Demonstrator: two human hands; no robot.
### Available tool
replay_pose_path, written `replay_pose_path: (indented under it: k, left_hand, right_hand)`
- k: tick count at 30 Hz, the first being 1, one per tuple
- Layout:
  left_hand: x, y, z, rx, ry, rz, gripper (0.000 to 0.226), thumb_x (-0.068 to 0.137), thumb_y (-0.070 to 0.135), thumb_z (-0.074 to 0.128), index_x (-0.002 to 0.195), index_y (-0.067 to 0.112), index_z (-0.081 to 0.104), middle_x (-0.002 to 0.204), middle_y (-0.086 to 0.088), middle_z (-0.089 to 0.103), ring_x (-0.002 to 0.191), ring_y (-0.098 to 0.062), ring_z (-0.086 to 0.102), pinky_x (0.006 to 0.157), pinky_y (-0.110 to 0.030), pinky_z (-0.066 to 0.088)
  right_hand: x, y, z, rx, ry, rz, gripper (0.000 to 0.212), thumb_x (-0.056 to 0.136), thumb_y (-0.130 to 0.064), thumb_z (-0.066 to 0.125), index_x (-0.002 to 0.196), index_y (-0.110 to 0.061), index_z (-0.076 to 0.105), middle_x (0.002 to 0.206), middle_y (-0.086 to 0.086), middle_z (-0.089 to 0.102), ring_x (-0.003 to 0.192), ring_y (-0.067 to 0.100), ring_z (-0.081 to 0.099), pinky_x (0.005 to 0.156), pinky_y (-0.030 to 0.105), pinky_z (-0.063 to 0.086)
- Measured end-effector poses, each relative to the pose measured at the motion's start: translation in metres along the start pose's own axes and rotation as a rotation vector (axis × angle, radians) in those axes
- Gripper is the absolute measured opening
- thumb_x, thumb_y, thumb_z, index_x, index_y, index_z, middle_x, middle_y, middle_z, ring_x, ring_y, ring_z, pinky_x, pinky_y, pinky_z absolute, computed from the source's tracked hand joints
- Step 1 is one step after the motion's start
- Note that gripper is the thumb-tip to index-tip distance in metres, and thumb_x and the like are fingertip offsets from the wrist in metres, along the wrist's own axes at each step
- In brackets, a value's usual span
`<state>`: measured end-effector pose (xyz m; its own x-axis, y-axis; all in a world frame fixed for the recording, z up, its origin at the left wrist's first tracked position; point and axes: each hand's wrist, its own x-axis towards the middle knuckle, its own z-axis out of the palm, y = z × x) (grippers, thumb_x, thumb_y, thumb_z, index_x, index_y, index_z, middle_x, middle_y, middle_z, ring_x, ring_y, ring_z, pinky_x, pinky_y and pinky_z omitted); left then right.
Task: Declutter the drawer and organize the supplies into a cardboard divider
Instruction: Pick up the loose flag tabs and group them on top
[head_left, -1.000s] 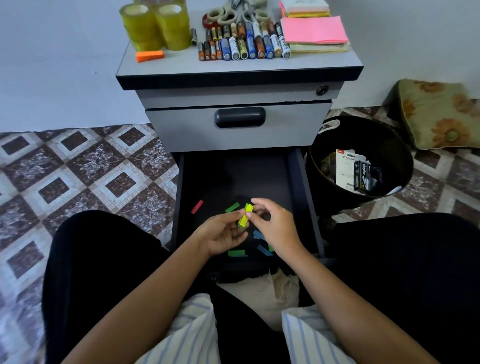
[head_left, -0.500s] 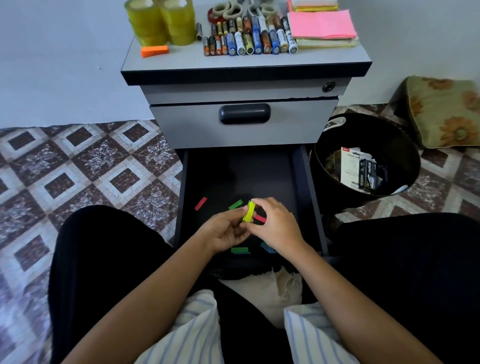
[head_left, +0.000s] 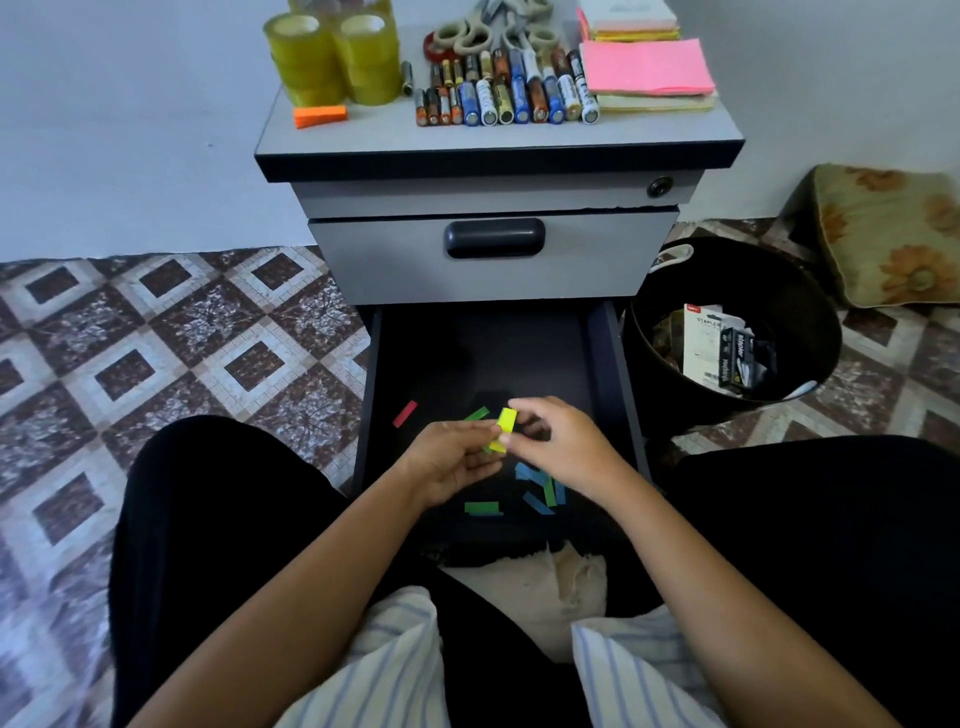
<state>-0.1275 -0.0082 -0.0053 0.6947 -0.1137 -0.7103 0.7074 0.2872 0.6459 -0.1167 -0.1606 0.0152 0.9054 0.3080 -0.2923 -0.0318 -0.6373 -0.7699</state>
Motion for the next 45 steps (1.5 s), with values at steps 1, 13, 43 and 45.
replay_pose_path:
  k: [1,13,43,45]
  left_hand:
    - [-0.001,0.002,-0.001,0.003,-0.004,0.005,0.008,0.089,0.005,0.058,0.093,0.007,0.065,0.071,-0.004,0.067,0.063,-0.012,0.063,0.065,-0.025,0.056]
    - [-0.043,0.094,-0.011,0.208,0.053,0.393,0.01,0.089,0.007,0.058,0.094,0.012,0.065,0.078,-0.002,0.068,0.067,-0.006,0.063,0.066,-0.017,0.051]
    - [-0.061,0.265,-0.077,1.11,0.618,0.778,0.021,0.083,0.027,0.062,0.103,0.022,0.06,0.094,0.0,0.063,0.093,-0.022,0.059,0.086,-0.038,0.049]
    - [-0.06,0.265,-0.078,1.15,0.625,0.793,0.019,0.081,0.026,0.063,0.1,0.024,0.062,0.093,0.002,0.061,0.093,-0.021,0.058,0.089,-0.042,0.048]
  right_hand:
    - [0.001,-0.002,-0.004,0.032,0.013,0.001,0.045,0.091,-0.023,0.059,0.134,-0.015,0.051,0.109,-0.005,0.053,0.096,0.006,0.054,0.08,0.013,0.04]
    - [0.055,-0.088,-0.032,0.228,0.281,-0.14,0.011,0.087,-0.011,0.062,0.085,-0.018,0.07,0.068,-0.008,0.059,0.072,0.014,0.059,0.076,0.041,0.053]
    - [0.15,-0.236,-0.055,-0.216,0.335,-0.42,0.022,0.088,-0.017,0.061,0.107,-0.006,0.062,0.105,0.008,0.063,0.096,0.02,0.057,0.074,0.024,0.04]
    - [0.149,-0.234,-0.053,-0.254,0.315,-0.446,0.019,0.086,-0.013,0.063,0.104,-0.006,0.063,0.101,0.008,0.064,0.093,0.021,0.058,0.072,0.024,0.04]
